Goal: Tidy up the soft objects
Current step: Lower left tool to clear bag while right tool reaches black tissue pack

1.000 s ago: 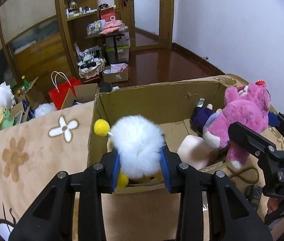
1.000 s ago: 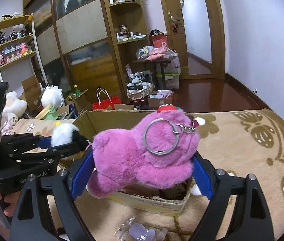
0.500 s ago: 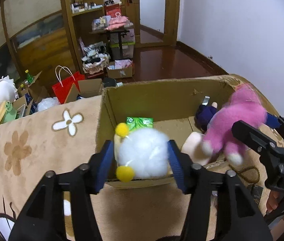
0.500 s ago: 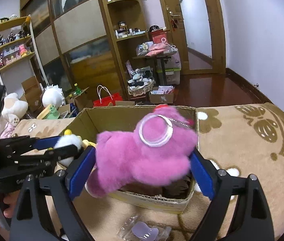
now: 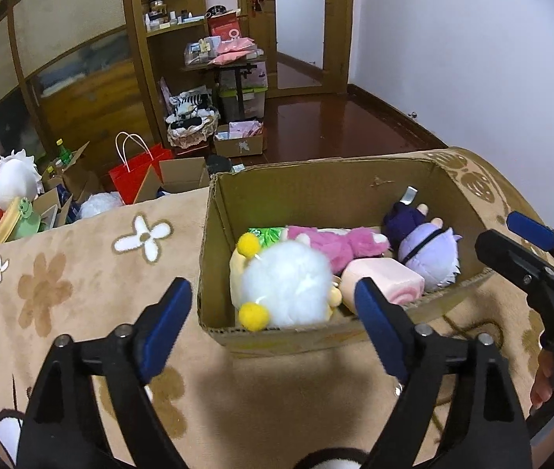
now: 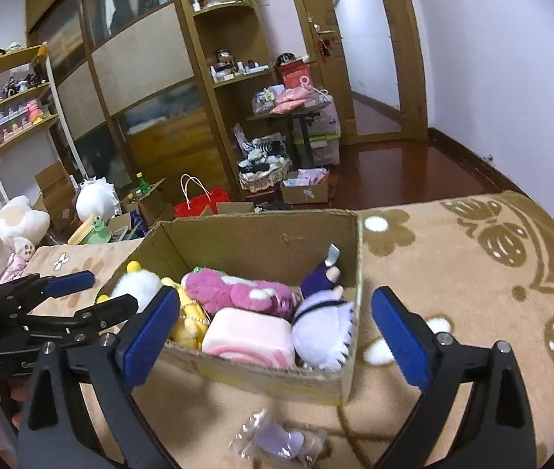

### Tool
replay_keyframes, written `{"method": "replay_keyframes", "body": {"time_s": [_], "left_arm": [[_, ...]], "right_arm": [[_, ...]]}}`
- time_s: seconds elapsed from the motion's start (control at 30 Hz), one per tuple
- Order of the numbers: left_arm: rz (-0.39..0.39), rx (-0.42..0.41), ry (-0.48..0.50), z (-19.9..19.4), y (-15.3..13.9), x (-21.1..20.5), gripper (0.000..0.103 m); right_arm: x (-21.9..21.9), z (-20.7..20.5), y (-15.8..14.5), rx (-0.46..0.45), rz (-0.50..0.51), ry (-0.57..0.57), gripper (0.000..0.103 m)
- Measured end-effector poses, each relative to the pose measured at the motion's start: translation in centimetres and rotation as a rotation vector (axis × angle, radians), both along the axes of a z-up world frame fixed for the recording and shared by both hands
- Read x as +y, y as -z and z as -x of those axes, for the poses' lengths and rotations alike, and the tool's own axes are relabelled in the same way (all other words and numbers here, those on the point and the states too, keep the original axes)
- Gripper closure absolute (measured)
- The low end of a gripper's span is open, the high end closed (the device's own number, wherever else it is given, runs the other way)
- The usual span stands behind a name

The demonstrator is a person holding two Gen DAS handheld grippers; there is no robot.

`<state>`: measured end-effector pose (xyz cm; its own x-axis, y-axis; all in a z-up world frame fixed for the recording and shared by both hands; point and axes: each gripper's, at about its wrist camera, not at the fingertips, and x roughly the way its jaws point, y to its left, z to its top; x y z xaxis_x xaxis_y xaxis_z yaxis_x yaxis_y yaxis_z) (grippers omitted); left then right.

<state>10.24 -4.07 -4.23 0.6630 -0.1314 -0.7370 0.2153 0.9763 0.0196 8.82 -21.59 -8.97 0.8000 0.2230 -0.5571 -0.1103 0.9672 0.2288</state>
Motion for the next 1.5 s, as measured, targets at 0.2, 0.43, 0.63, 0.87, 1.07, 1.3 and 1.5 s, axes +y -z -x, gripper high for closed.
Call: {"method": "replay_keyframes", "body": {"time_s": [0.2,0.43,0.63,0.87,1.07,1.3,1.5], "left_arm": [[-0.023,0.015,0.035,1.8,-0.7,-1.0,0.005],[-0.045,0.073,0.082,3.2,-0.3,-2.1,0.005],[-0.044,0.097,0.154,4.2,-0.1,-4.0,0.005],[-0.059,0.122,0.254,4.8,1.4,-7.2,0.005],[-0.053,0.124,0.325,4.5,2.5,-9.3,0.005],[-0.071,0.111,0.384,4.5,4.1,-11.1,0.005],[-0.089,0.16,0.421,4.0,6.2,-12.5,0.005]], "right_arm": [[-1.4,2.0,-0.3,0.045,-0.017,0.045,0.0],[-2.5,4.7,-0.4,0.109,0.017,0.08,0.0],[-3.7,6.5,0.5,0.232,0.004,0.15,0.0],[-5.1,7.4,2.6,0.348,-0.047,0.2,0.0],[-6.6,7.6,4.3,0.418,-0.141,0.242,0.0],[-7.4,7.3,6.9,0.512,-0.261,0.257,0.007],[-7.7,6.7,8.3,0.555,-0.307,0.24,0.017]]}}
